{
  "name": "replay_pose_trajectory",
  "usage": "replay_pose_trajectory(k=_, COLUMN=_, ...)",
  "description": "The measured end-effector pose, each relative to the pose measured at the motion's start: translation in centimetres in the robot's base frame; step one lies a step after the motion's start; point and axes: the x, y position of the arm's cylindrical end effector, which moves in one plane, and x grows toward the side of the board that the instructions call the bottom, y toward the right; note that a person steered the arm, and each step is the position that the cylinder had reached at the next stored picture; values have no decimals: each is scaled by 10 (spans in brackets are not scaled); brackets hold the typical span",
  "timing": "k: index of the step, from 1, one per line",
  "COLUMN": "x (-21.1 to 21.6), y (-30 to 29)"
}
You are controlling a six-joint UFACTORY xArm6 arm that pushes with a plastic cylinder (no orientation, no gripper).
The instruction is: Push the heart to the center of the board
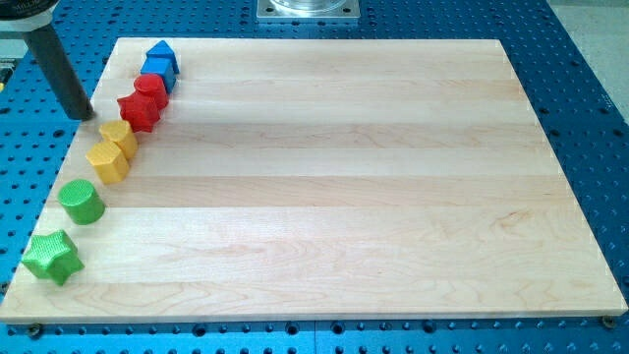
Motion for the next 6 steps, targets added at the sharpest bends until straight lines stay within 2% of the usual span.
replay_pose_trajectory(k=3, x=15, y=8)
replay_pose_trajectory(k=4, x=63, y=53)
replay_pose_trajectory(k=6, x=113, y=261)
